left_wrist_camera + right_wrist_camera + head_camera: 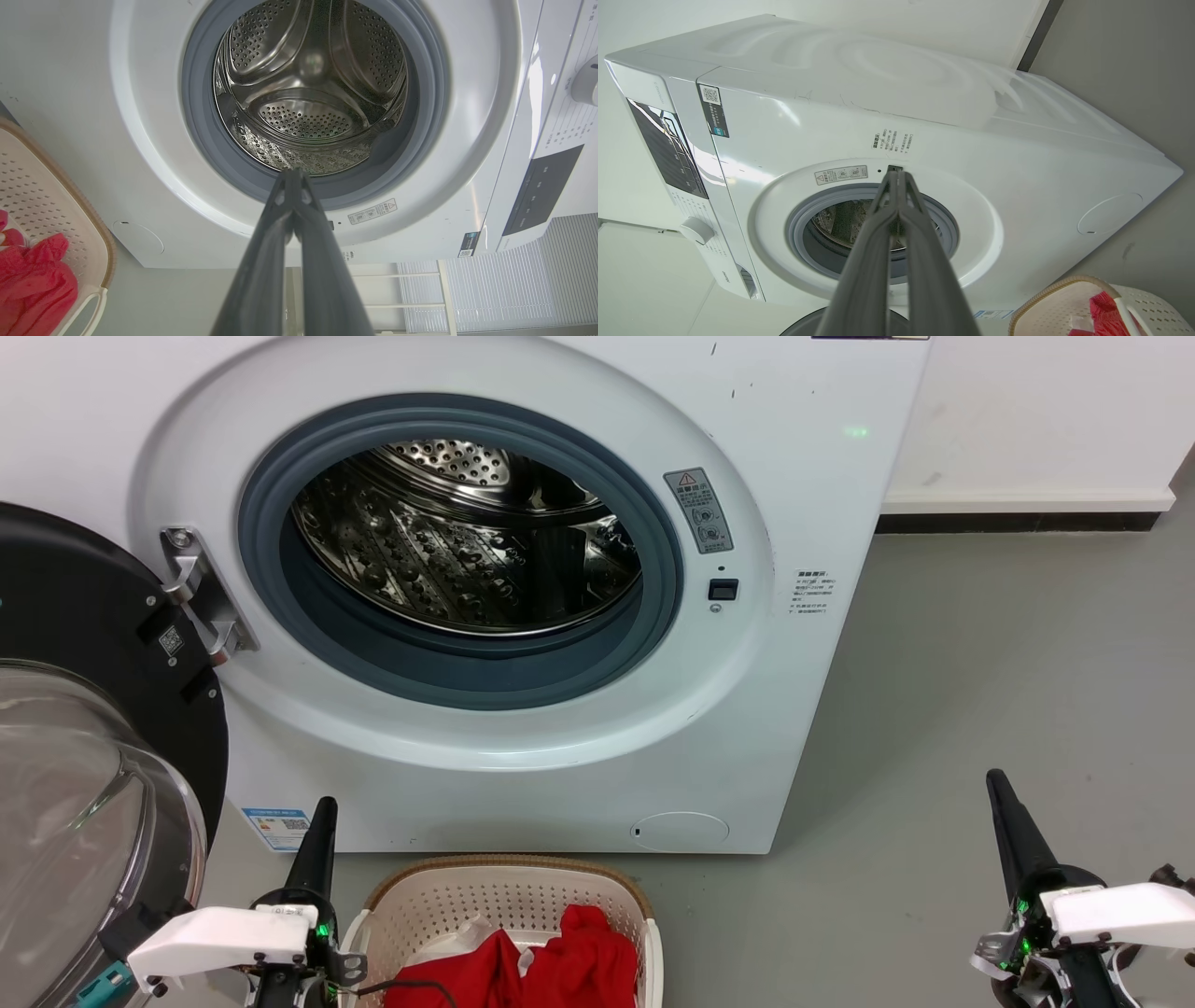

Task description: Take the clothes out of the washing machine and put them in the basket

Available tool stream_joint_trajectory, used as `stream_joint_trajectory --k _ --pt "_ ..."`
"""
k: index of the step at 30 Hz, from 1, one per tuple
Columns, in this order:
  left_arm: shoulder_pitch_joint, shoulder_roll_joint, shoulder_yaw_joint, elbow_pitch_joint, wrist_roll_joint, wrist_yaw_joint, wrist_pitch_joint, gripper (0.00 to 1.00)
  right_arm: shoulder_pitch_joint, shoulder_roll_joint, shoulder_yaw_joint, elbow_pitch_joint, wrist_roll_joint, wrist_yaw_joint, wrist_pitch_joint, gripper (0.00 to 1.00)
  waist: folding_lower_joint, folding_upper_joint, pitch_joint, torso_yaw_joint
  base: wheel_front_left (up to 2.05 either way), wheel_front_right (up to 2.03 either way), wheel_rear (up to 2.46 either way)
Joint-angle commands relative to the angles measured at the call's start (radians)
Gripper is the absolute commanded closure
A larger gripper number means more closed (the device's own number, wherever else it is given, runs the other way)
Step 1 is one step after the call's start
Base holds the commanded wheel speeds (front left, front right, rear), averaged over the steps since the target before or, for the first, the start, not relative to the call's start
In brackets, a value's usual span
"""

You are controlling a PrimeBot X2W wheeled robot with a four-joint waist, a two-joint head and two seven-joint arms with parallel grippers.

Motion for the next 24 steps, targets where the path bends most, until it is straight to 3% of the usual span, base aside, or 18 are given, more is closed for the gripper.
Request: stream_joint_trajectory --k 1,24 --pt "-0.021 0.001 0.004 0.000 -0.024 -0.005 0.007 1.00 -0.027 -0.003 -0.004 0.002 0.028 0.000 0.008 1.00 0.0000 0.0000 0.000 0.001 0.00 0.00 0.00" --pt "-0.042 0.001 0.011 0.019 -0.201 -0.013 0.051 1.00 -0.047 0.003 -0.019 0.028 0.204 0.000 0.055 1.00 0.0000 0.0000 -0.002 0.007 0.00 0.00 0.00"
